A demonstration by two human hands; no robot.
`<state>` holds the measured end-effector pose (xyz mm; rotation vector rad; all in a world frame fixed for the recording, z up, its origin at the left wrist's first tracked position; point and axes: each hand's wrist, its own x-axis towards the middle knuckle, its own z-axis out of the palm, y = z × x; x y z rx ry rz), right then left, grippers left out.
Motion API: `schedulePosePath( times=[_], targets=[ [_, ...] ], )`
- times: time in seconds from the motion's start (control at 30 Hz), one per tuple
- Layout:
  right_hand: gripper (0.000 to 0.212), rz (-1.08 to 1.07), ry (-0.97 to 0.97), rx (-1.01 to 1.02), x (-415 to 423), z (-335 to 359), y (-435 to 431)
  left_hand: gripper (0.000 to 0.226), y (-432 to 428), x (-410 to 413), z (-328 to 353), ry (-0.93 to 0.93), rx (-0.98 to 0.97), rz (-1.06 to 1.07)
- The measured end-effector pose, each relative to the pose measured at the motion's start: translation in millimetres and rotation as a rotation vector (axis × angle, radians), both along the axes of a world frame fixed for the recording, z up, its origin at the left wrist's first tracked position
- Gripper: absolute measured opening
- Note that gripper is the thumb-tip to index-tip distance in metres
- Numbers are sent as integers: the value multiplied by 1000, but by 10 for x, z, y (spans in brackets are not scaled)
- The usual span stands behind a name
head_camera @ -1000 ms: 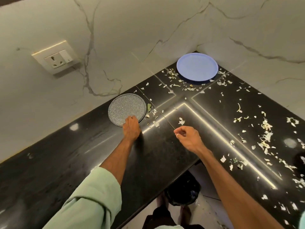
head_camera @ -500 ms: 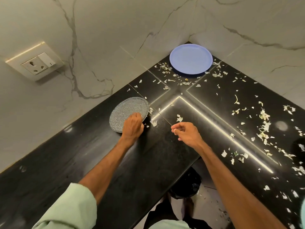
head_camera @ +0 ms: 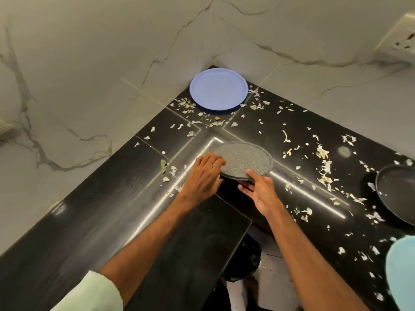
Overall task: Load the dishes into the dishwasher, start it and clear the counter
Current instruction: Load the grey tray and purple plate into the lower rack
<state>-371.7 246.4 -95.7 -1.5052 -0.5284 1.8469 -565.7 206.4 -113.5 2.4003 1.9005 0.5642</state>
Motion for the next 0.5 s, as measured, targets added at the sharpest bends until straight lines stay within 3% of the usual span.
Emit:
schedulePosePath(
  times=[0.1, 0.37, 0.5],
  targets=[
    [38, -108, -26, -48, 295, -123, 132, 55, 384, -92, -190, 34, -63, 41],
    [36, -186, 47, -81, 548, -449, 406, 27, 1587, -196, -582, 20, -169, 263],
    [35, -199, 79, -112, 590, -587, 436, 37, 2191, -173, -605, -297, -304, 506]
  ],
)
